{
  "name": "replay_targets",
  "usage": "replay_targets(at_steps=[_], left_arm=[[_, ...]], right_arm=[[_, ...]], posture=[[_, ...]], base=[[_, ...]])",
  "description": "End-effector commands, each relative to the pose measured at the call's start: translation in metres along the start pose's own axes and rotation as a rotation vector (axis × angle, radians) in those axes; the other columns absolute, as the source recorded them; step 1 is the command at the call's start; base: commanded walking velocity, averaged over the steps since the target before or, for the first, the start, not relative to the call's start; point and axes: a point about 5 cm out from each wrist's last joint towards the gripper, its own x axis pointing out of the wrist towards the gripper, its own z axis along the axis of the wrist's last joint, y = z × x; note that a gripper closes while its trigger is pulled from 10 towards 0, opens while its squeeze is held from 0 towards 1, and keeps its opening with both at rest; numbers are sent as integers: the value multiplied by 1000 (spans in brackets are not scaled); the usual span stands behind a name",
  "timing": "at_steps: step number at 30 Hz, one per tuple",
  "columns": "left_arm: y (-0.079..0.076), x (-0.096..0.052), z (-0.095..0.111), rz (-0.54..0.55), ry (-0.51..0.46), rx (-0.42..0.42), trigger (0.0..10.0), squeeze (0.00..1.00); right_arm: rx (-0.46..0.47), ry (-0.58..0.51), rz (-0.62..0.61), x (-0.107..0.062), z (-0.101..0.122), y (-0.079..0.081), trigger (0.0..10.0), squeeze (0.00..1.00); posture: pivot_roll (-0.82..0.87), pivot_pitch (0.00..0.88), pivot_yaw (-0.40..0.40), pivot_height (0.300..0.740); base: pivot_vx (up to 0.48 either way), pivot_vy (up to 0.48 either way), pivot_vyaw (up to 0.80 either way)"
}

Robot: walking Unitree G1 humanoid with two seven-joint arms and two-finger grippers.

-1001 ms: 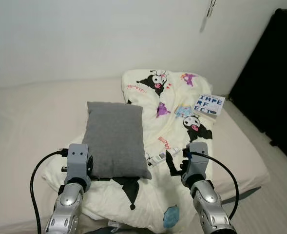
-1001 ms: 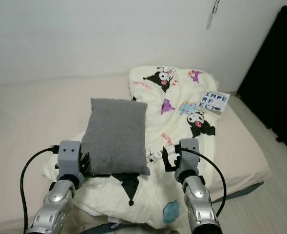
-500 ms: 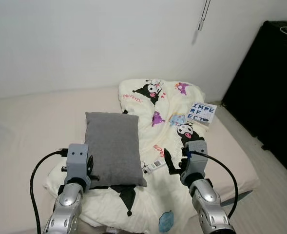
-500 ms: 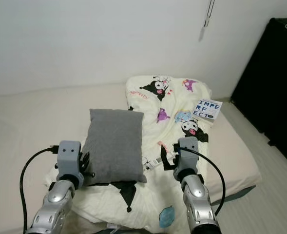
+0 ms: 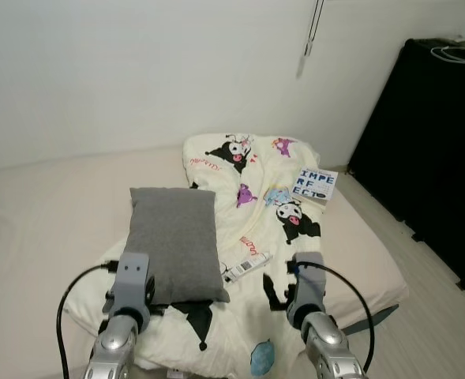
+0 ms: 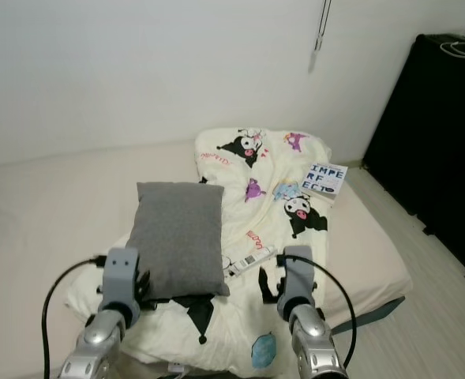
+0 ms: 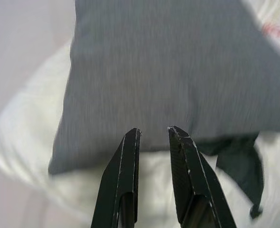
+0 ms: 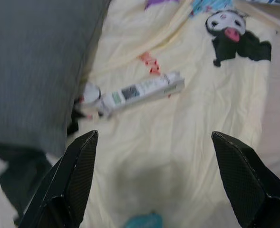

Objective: Clean up the room

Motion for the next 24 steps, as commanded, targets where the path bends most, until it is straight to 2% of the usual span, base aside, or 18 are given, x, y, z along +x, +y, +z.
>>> replay_targets(at_steps=[1,7,11,17,24], left_arm=[[2,-1,-2,5,3,12,10000,0],[-4,-5,-3,-22,-2,2,10000,0],[-5,-5,-3,-25,-7,-4,10000,0],[-7,-3,-1,-24,-23,-10,10000,0],[-10,1,6,-25,-44,-23,10000,0]], right_arm=[[-17,26,5,-2,-7,1,10000,0],[-26,60,5,-7,-19,1,10000,0],[-12,51,6,-7,-19,2,10000,0],[-42,36,15,-5,-16,3,10000,0],[-91,5,30,-1,-7,4,10000,0]], posture=[[27,71,-49,740],[33,82,-49,740],[32,85,-48,740],[30,88,-49,740],[31,95,-52,740]], base=[[0,0,0],[0,0,0],[0,0,0],[0,0,0],[0,0,796]])
